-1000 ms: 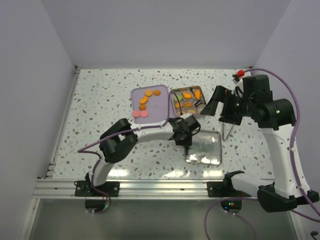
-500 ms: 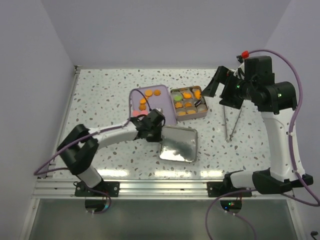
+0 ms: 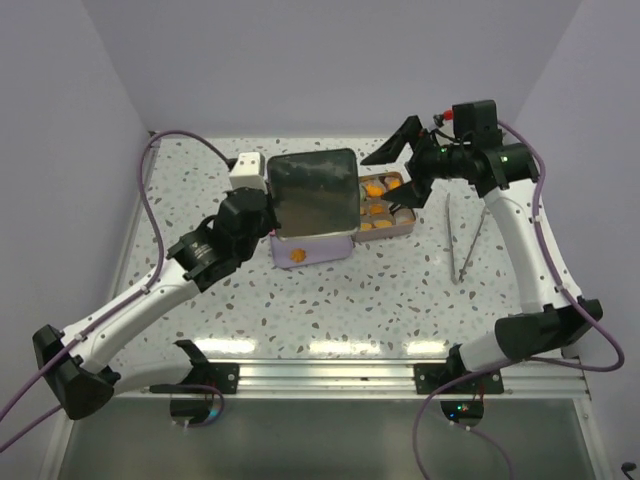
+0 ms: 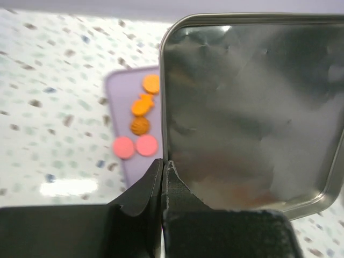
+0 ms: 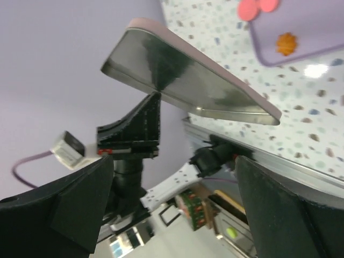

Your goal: Pack the cookies

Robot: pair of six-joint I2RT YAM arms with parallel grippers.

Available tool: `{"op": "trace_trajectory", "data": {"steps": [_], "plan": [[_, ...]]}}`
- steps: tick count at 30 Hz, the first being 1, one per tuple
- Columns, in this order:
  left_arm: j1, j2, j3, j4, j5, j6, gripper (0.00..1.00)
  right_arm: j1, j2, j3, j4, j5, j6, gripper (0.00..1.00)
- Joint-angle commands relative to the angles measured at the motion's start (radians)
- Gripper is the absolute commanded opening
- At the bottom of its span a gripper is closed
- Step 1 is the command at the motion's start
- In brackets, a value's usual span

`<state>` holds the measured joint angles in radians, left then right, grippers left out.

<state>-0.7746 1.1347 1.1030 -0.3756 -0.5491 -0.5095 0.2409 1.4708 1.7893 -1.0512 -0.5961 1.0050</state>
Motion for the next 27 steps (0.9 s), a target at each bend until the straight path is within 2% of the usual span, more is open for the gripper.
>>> {"op": "trace_trajectory", "data": {"steps": [1,5,7,9,11,12,16,21,27], "plan": [[0.001,-0.05,-0.021,0.084,-0.306,0.124,0.0,-0.006,0.028,0.004,0.262,-0.182,0.209,0.99],[0.0,-0.128,-0.117,0.312,-0.414,0.262,0.0,-0.017,0.045,-0.033,0.414,-0.232,0.361,0.99],[-0.005,-0.15,-0.143,0.368,-0.445,0.337,0.0,-0.017,0.043,-0.12,0.515,-0.26,0.478,0.99],[-0.012,-0.177,-0.176,0.513,-0.459,0.44,0.0,-0.015,0.031,-0.236,0.657,-0.278,0.573,0.99],[-0.02,-0.191,-0.199,0.648,-0.463,0.503,0.0,-0.017,0.036,-0.281,0.73,-0.286,0.681,0.99],[-0.031,-0.19,-0.21,0.68,-0.463,0.584,0.0,-0.018,0.048,-0.275,0.72,-0.289,0.685,0.99],[-0.083,-0.168,-0.209,0.855,-0.465,0.721,0.0,-0.015,0.112,-0.225,0.688,-0.315,0.691,0.99],[-0.216,-0.109,-0.226,1.061,-0.534,0.957,0.0,-0.014,0.189,-0.145,0.732,-0.338,0.747,0.99],[-0.275,-0.036,-0.213,1.172,-0.561,1.038,0.0,-0.003,0.23,-0.084,0.706,-0.364,0.747,0.99]]}}
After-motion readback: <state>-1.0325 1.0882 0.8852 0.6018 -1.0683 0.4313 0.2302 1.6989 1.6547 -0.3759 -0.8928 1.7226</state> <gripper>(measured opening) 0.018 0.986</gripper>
